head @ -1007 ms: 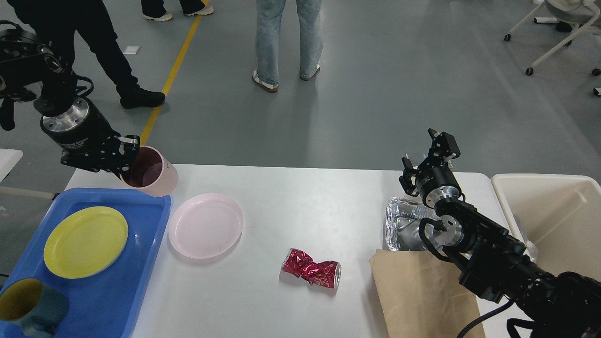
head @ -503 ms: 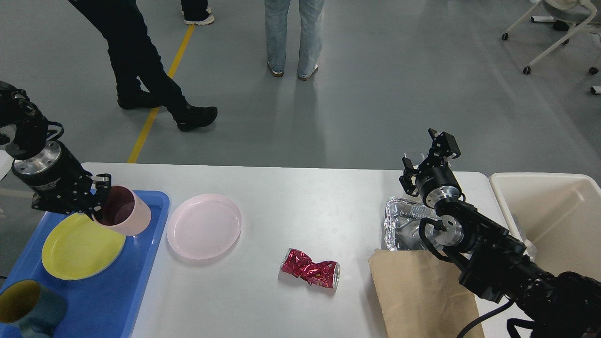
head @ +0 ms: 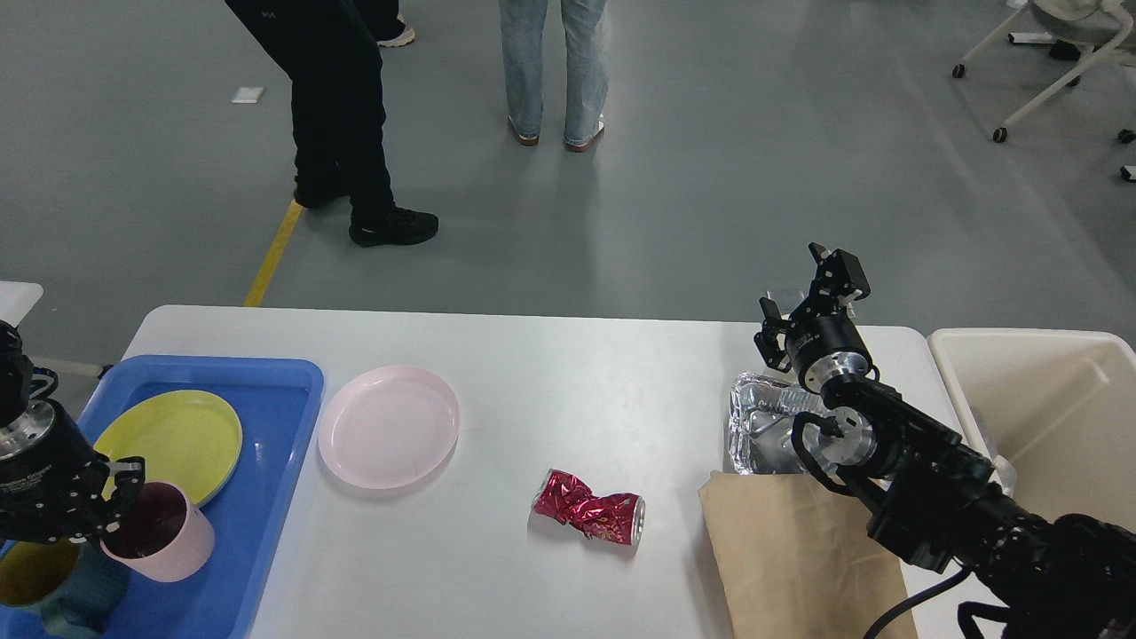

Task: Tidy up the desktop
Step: 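Carry the pink cup with the left gripper onto the blue tray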

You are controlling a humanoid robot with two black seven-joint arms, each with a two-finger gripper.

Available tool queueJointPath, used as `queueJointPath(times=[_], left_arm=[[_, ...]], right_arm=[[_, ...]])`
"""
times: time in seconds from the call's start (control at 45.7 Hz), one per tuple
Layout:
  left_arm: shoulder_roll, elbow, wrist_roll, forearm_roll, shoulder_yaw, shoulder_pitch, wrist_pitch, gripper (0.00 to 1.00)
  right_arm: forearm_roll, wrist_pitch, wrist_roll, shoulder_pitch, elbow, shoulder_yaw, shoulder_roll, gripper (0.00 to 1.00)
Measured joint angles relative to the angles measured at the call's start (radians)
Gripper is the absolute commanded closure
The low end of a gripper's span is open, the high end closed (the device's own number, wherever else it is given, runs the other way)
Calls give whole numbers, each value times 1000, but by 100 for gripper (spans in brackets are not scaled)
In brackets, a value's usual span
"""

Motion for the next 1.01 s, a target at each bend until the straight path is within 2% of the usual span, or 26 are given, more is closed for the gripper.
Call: queueJointPath(times=[0.525, 0.875, 1.007], left_arm=[[-21, 1, 1, 1, -22, 65, 0, 99], [-45, 1, -2, -2, -22, 75, 0, 54], [-53, 1, -6, -3, -23, 75, 0, 34]], right_arm=[[0, 0, 0, 0, 0, 0, 0, 0], [0, 0, 0, 0, 0, 0, 0, 0], [0, 0, 0, 0, 0, 0, 0, 0]])
